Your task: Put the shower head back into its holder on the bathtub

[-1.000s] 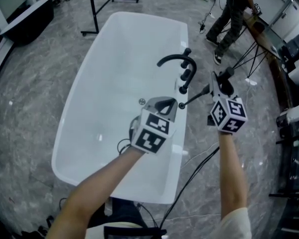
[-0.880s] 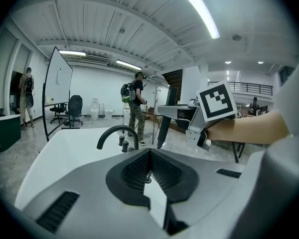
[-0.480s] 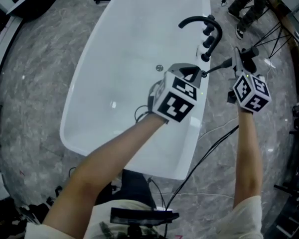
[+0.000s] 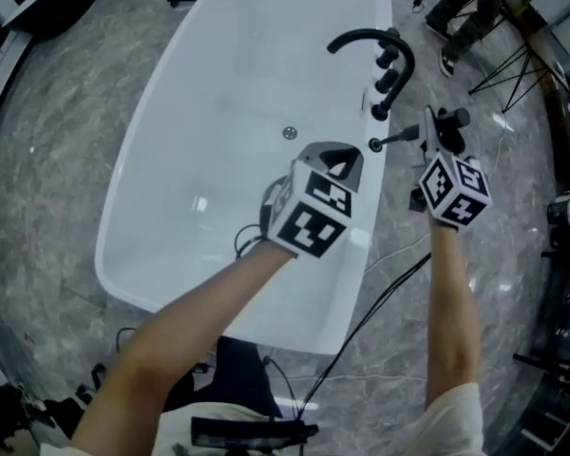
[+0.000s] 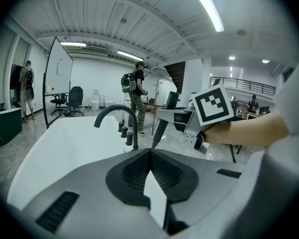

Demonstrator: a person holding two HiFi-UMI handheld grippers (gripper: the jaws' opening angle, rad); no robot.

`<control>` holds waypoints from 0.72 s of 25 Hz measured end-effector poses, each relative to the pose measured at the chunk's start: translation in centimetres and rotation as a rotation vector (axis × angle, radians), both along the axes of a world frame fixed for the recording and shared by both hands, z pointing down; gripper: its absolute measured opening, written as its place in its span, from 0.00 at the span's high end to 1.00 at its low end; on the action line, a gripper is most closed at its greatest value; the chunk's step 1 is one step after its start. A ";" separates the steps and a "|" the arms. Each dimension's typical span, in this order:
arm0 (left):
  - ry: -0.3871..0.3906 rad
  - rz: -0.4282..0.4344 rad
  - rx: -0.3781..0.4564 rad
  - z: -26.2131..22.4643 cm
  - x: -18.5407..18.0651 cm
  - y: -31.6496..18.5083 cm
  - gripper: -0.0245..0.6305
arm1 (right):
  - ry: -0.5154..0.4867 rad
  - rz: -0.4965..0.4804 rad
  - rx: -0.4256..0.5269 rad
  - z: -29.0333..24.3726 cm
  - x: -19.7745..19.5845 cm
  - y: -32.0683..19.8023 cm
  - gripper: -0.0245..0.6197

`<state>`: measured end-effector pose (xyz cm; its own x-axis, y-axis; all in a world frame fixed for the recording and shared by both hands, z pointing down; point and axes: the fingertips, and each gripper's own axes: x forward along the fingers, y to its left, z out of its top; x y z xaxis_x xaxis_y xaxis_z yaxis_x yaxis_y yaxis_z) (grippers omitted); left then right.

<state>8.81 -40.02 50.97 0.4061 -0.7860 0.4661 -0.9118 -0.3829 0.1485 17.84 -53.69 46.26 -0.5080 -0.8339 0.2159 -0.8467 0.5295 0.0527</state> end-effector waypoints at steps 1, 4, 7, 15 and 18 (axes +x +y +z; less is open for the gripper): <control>0.003 -0.003 -0.006 0.4 0.0 0.0 0.95 | 0.006 -0.003 -0.008 0.5 0.0 -0.1 0.75; 0.010 -0.007 -0.021 1.5 0.0 0.2 0.95 | 0.023 -0.010 -0.029 2.3 0.0 -0.2 0.75; 0.010 -0.006 -0.036 2.8 0.1 0.4 0.95 | 0.032 -0.014 -0.044 4.2 -0.1 -0.5 0.75; 0.026 -0.030 -0.044 5.5 -0.4 -0.6 0.95 | 0.044 -0.018 -0.062 8.1 -0.1 -1.8 0.75; 0.016 -0.018 -0.031 5.9 -0.1 -0.9 0.95 | 0.042 -0.020 -0.071 9.5 -0.4 -2.4 0.75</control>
<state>8.68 -40.96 56.88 0.4000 -0.7784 0.4838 -0.9157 -0.3617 0.1751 17.47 -56.10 55.73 -0.5138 -0.8053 0.2958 -0.8337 0.5501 0.0493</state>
